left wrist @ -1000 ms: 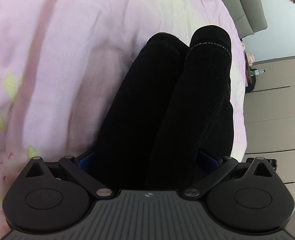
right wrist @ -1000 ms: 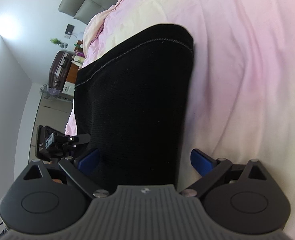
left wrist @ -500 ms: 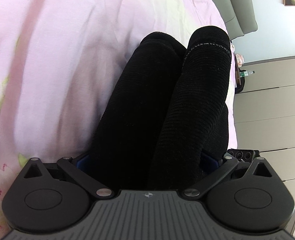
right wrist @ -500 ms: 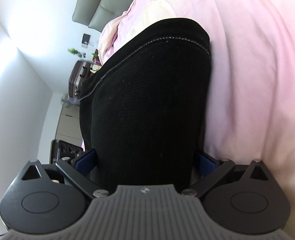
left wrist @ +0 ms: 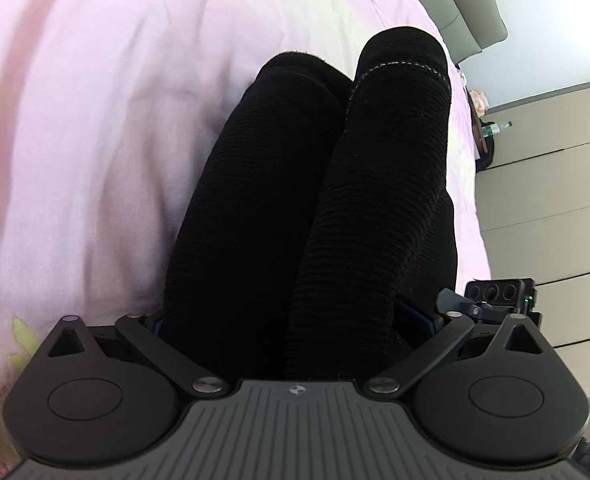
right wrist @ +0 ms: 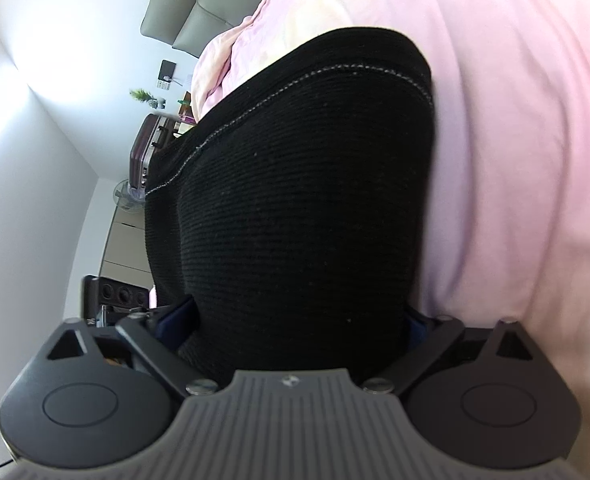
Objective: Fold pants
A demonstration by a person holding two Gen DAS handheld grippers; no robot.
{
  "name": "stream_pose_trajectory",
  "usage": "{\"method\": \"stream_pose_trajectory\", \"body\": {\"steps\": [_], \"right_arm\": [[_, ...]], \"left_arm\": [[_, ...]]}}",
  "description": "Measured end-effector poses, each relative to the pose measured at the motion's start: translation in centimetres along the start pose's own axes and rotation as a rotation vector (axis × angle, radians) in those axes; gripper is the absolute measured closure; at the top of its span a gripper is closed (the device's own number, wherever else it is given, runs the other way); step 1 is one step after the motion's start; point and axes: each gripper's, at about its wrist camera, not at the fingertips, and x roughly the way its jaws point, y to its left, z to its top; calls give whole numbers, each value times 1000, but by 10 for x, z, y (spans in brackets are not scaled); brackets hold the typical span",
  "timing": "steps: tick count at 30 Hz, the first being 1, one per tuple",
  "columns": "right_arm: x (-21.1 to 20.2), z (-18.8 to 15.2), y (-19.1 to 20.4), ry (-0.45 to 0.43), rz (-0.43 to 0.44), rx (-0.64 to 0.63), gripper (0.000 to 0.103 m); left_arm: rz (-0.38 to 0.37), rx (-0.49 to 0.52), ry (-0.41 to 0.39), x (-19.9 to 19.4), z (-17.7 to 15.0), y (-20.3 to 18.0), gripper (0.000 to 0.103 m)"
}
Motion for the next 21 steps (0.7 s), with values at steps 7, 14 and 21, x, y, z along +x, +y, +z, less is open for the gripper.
{"method": "stream_pose_trajectory", "body": {"steps": [7,14,21], "right_arm": [[-2,0,2,-16,-7,-19,29],[-13,-6,16,-38,21,-33,42],[-44,-15,56,-70,68,-88,43]], "left_arm": [[48,-1,-84,-11,-18,-21,8],[41,34,-125,-26,-30,-42,24],[-16,59,-182,-60,-54,-69,25]]}}
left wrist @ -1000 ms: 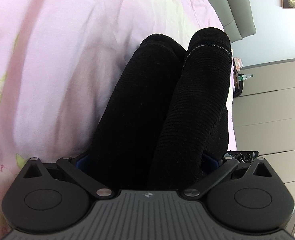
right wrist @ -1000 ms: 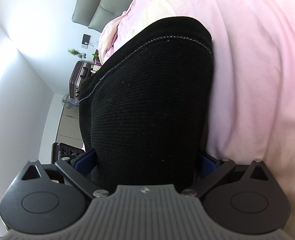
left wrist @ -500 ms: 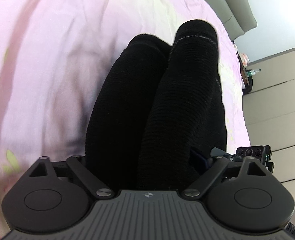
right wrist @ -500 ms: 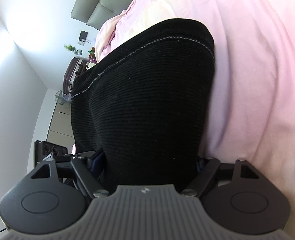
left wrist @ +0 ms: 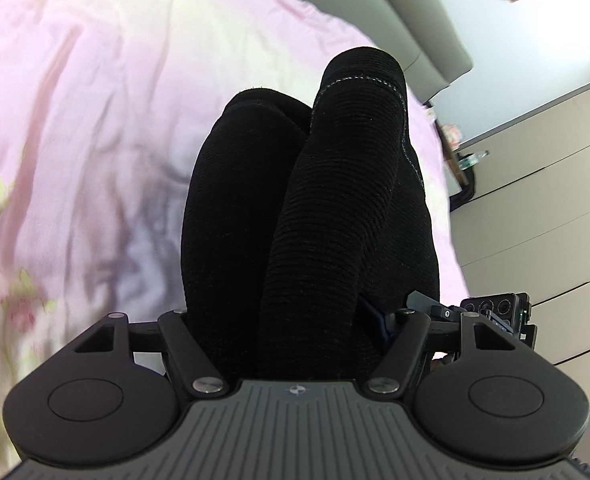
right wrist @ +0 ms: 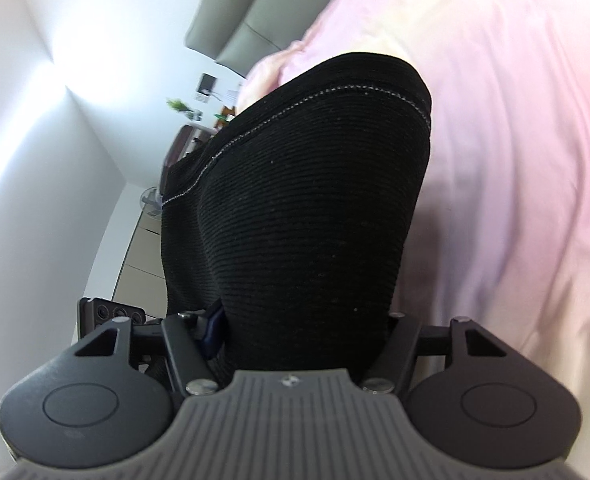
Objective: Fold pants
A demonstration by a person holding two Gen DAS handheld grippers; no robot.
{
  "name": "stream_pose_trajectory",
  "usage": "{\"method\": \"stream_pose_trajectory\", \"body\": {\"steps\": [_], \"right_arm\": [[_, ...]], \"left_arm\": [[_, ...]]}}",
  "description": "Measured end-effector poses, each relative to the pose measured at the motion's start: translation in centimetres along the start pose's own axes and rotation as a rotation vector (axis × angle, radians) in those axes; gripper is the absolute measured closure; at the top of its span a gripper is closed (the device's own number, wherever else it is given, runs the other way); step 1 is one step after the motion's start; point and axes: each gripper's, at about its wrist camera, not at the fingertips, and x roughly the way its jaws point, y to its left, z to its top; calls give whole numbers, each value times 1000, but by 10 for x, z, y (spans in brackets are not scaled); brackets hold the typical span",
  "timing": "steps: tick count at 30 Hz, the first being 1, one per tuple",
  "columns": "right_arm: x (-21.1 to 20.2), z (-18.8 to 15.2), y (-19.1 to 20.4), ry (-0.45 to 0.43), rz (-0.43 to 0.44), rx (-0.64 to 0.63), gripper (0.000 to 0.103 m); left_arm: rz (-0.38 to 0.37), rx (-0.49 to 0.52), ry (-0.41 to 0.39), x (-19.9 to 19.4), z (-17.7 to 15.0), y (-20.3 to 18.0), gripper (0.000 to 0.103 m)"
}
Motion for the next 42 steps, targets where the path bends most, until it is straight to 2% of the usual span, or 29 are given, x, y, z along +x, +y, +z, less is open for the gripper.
{"method": "stream_pose_trajectory", "body": {"steps": [5,10,14,19,24,30,42], "right_arm": [[-21,-5,34,-7,15,-65,43],[-42,-17,56,-21,26,-87,43],[-61,-17,71,-10,18,-113,43],[-95,-21,72,-15,0,-99,43],[-137,-17,63,-44,-56,-79,43],[-199,-5,52,-117,-134,-74,43],[-325,46,32,-241,-266,-85,43]], "left_arm": [[-26,13,-32,-24,-13,-15,25],[-30,44,-48,-32,-14,-12,25],[-40,32,-56,-26,-14,-17,25],[-64,51,-41,-37,-20,-27,25],[-107,62,6,-25,-16,-22,25],[-171,84,55,34,-6,-49,25],[-294,146,162,161,23,-146,25]]}}
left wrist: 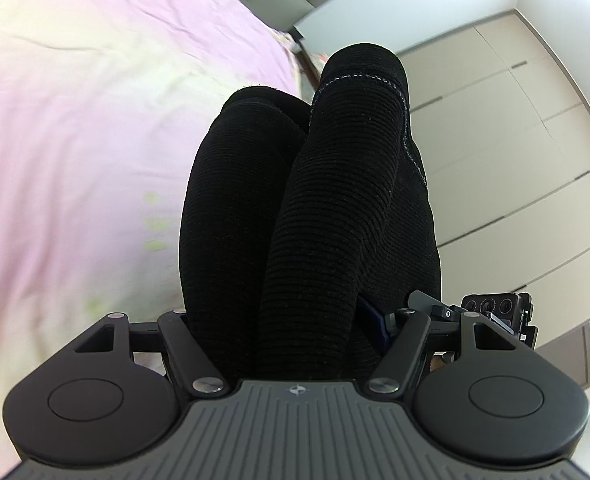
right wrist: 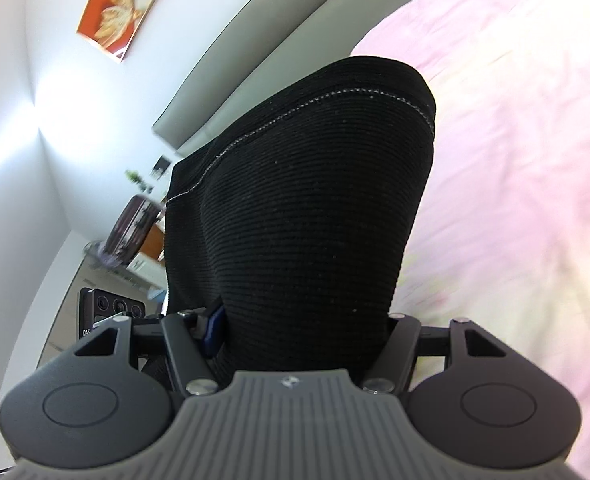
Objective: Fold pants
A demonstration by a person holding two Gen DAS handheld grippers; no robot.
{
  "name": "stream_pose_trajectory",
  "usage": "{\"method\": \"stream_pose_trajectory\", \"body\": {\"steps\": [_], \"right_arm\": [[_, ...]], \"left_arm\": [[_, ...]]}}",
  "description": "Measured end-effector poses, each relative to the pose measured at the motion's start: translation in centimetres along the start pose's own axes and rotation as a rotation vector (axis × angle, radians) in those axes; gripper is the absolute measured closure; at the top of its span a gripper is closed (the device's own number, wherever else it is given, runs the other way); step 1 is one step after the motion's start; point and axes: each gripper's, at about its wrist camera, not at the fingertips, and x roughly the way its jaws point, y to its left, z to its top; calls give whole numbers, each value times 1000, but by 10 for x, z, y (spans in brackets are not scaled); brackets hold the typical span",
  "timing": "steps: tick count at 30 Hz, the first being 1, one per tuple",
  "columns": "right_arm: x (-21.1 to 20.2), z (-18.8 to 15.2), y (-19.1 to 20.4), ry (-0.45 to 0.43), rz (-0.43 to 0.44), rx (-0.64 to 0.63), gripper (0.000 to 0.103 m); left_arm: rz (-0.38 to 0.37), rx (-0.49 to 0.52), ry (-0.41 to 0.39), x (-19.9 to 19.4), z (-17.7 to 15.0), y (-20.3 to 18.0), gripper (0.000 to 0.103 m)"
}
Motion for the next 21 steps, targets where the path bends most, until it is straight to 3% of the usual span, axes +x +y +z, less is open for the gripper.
{"method": "stream_pose_trajectory", "body": {"steps": [10,15,21], "right_arm": [[-69,41,-85,-42,-84,42,43],[-71,49,-127,-55,-106,87,43],[-71,46,-186,-48,-101,143,43]], "left_arm": [[-42,9,97,123,33,-11,25],[-33,-8,134,172,38,0,25],[10,-10,174,199,45,13,25]]}}
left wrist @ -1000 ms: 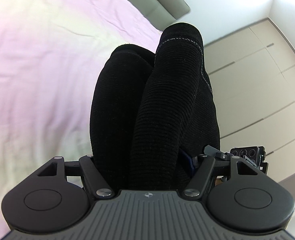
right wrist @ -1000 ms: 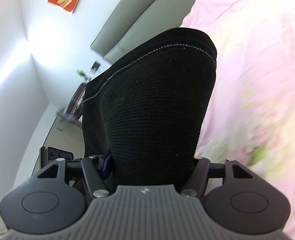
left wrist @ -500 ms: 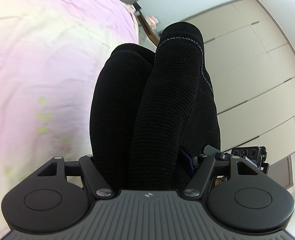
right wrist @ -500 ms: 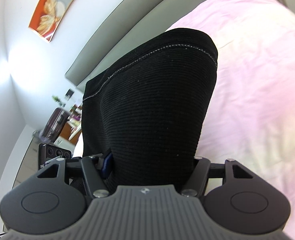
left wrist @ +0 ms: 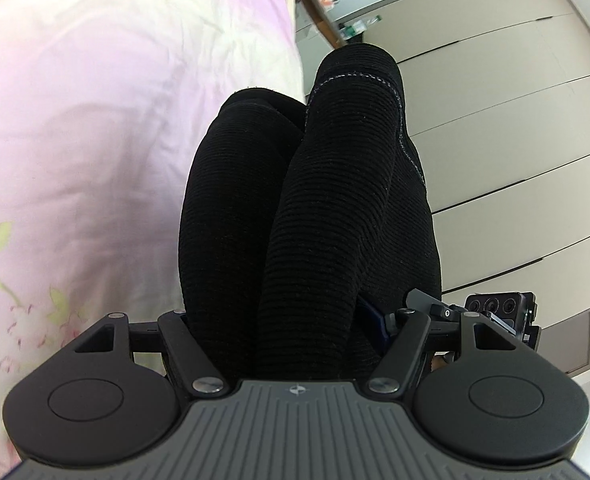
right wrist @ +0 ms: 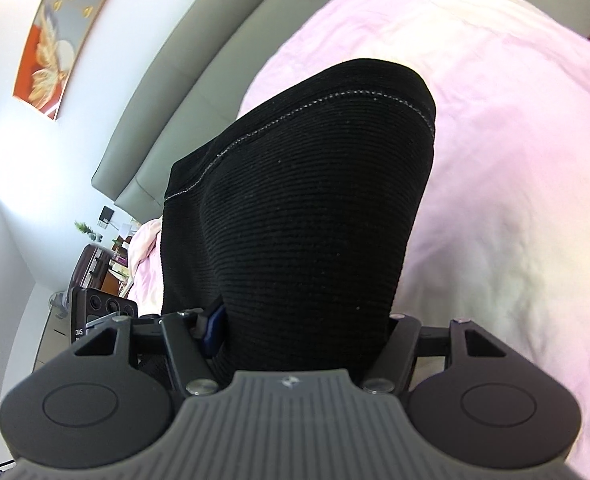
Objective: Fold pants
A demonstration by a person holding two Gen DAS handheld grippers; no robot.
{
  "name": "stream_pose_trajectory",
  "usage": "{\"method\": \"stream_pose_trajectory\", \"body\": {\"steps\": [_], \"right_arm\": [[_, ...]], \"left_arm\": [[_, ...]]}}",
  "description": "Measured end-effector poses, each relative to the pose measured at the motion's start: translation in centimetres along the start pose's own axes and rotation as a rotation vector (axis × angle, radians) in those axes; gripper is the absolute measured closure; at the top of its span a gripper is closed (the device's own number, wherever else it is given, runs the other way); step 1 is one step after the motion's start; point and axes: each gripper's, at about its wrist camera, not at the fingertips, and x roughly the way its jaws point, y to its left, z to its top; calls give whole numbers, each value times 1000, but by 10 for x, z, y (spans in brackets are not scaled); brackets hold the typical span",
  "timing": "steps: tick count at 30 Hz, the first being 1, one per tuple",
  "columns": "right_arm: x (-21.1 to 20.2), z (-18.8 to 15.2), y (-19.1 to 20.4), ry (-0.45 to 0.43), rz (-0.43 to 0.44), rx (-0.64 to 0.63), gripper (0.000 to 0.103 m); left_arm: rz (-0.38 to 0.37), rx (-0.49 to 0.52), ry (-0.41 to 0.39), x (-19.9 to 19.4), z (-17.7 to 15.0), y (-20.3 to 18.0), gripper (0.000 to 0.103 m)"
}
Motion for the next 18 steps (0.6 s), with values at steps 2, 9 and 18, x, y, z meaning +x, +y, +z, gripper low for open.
{"method": "stream_pose_trajectory", "body": {"steps": [2,9,18], "right_arm": [[3,5,-21,2,11,18,43],[41,3,-69,-16,-14,86,43],[55,-23,-109,-22,-36,159,30]], "left_arm": [[20,-4,2,11,4,6,25],[115,-14,23,43,10,25,25],[214,8,62,57,11,30,16]]}}
